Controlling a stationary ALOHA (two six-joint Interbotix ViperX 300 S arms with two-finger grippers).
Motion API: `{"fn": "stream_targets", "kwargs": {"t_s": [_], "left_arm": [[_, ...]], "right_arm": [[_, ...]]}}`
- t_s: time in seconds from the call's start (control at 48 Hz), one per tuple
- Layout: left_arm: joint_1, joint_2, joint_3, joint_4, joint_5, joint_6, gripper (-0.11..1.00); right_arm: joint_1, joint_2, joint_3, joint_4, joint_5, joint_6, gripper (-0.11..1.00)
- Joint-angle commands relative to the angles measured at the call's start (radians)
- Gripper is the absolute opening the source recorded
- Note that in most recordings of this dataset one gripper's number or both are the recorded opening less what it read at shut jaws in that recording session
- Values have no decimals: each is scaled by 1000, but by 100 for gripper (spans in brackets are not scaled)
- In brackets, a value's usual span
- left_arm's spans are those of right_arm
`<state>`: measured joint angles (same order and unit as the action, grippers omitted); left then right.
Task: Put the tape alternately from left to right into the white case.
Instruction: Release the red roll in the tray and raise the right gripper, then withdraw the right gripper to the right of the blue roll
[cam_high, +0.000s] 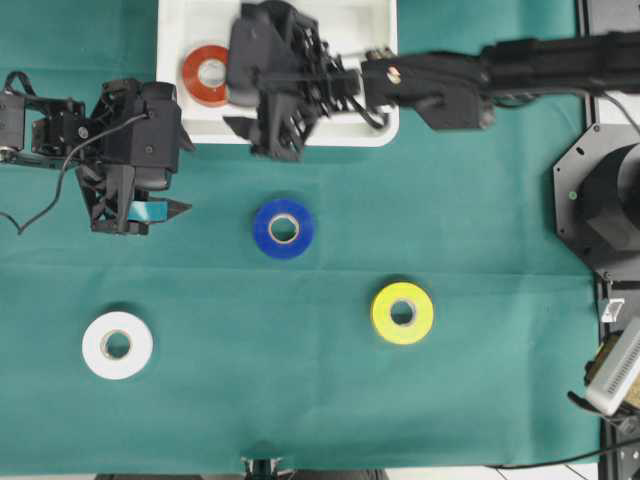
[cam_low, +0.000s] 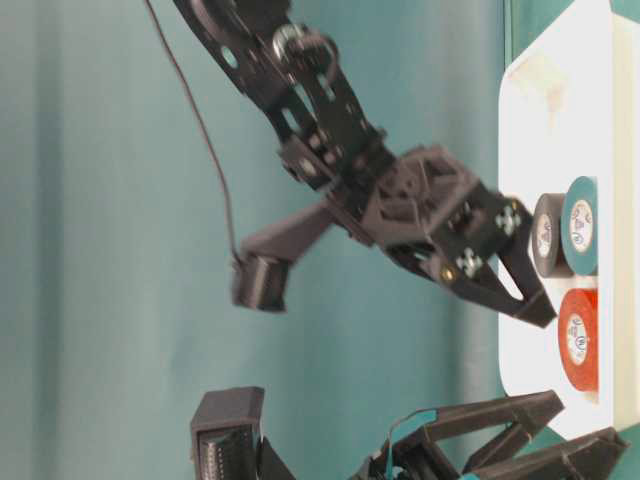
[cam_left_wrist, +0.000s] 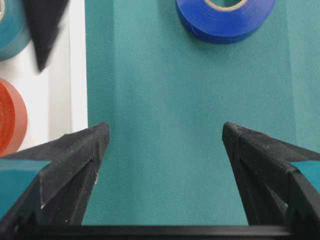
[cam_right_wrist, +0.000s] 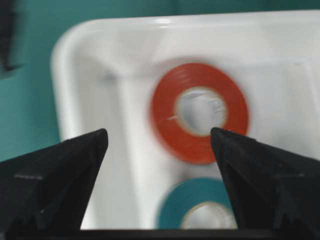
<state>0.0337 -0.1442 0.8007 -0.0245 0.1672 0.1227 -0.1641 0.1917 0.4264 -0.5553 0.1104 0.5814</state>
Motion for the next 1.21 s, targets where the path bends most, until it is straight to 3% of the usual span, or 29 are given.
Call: {"fn": "stream_targets", "kwargs": {"t_s": [0.0,0.583,0.895,1.186], "left_arm": [[-3,-11,-12,-2,-5,-2,100],[-3,-11,-14,-2,-3,-2,100],[-3,-11,-17,-2,-3,-3,100],[-5,-11,-18,-3,-2,-3,100]], "right_arm": [[34,-75,29,-3,-9,3,86],[213,-287,298,-2,-14,6,86],[229,-321,376,0,-97,8,86],[229,-322,379,0,-112,6,86]]}}
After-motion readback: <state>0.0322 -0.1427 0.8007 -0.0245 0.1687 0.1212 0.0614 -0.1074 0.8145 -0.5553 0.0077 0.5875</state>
